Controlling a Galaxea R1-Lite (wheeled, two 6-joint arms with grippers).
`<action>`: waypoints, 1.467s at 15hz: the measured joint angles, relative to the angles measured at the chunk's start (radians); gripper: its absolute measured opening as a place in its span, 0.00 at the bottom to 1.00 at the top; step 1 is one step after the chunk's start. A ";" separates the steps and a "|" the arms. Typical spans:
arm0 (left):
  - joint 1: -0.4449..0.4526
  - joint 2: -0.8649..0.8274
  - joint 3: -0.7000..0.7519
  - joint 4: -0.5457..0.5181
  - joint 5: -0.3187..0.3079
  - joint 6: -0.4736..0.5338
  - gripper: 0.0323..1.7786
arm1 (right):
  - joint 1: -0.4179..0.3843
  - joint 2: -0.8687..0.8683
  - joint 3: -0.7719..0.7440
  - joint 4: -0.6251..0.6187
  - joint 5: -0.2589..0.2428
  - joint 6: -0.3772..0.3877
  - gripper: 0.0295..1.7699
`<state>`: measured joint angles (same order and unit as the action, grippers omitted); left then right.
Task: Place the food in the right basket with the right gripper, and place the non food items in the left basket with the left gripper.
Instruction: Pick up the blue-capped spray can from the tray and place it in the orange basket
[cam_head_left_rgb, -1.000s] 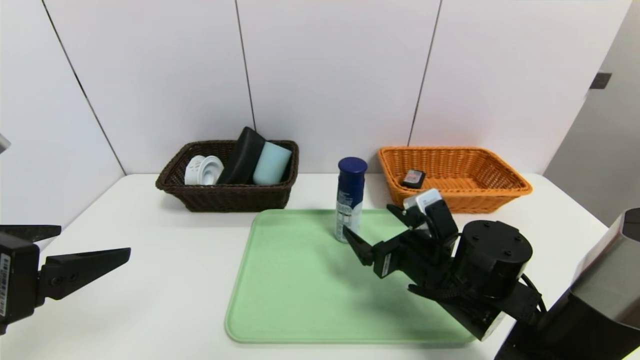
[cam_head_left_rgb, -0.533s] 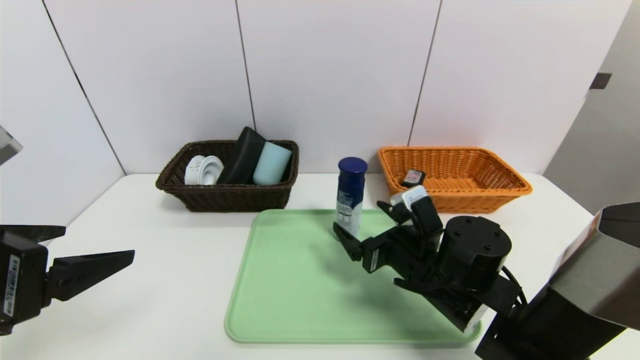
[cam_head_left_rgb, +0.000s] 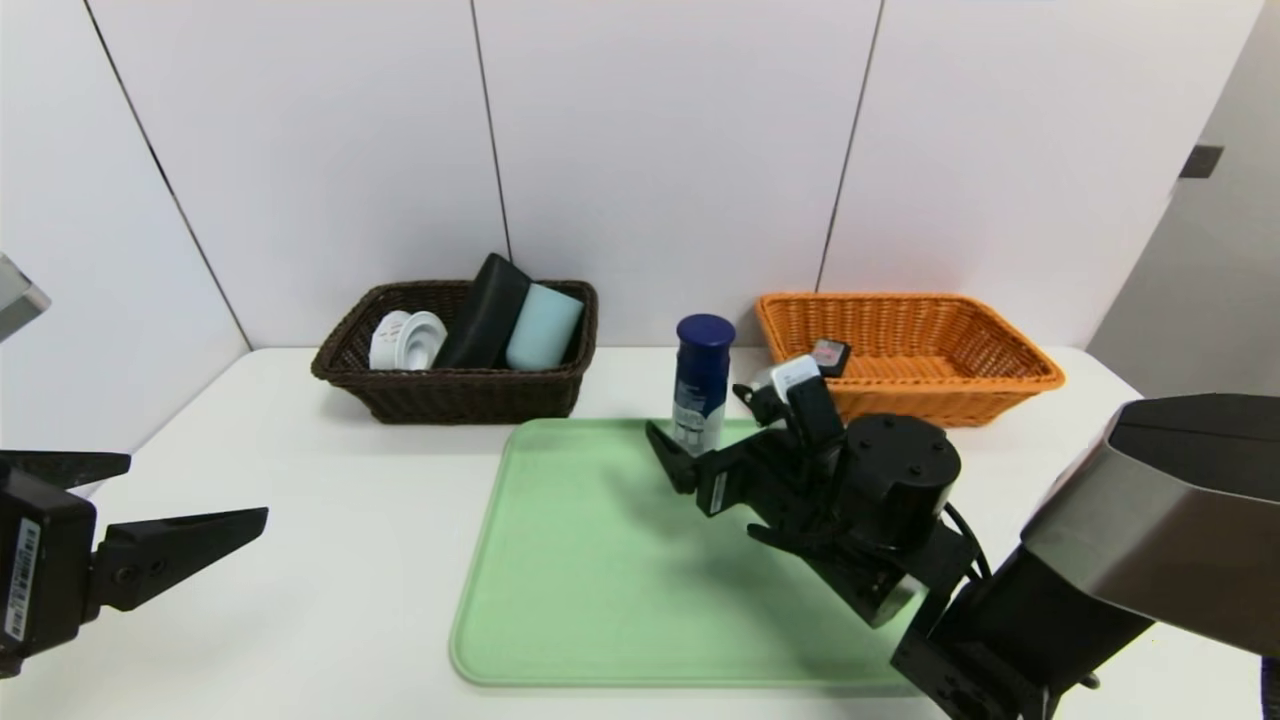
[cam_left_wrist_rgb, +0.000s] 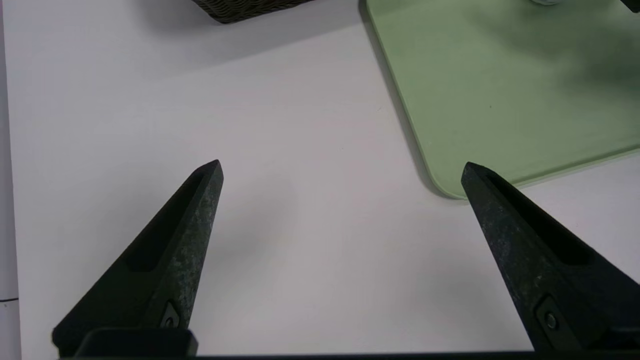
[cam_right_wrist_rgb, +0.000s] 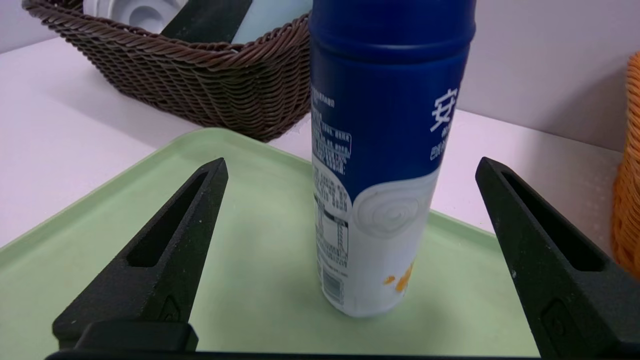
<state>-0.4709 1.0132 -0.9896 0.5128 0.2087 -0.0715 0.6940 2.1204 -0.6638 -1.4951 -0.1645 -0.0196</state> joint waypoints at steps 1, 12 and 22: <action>0.000 -0.001 0.000 0.000 0.000 0.004 0.95 | -0.003 0.013 -0.021 0.001 -0.006 0.000 0.97; 0.000 -0.001 0.039 -0.009 0.001 0.007 0.95 | -0.032 0.108 -0.177 0.047 -0.033 0.003 0.82; -0.004 0.020 0.041 -0.011 0.001 0.008 0.95 | -0.036 0.112 -0.184 0.045 -0.020 0.000 0.45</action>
<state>-0.4751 1.0334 -0.9487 0.5017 0.2100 -0.0638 0.6577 2.2328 -0.8477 -1.4500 -0.1847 -0.0200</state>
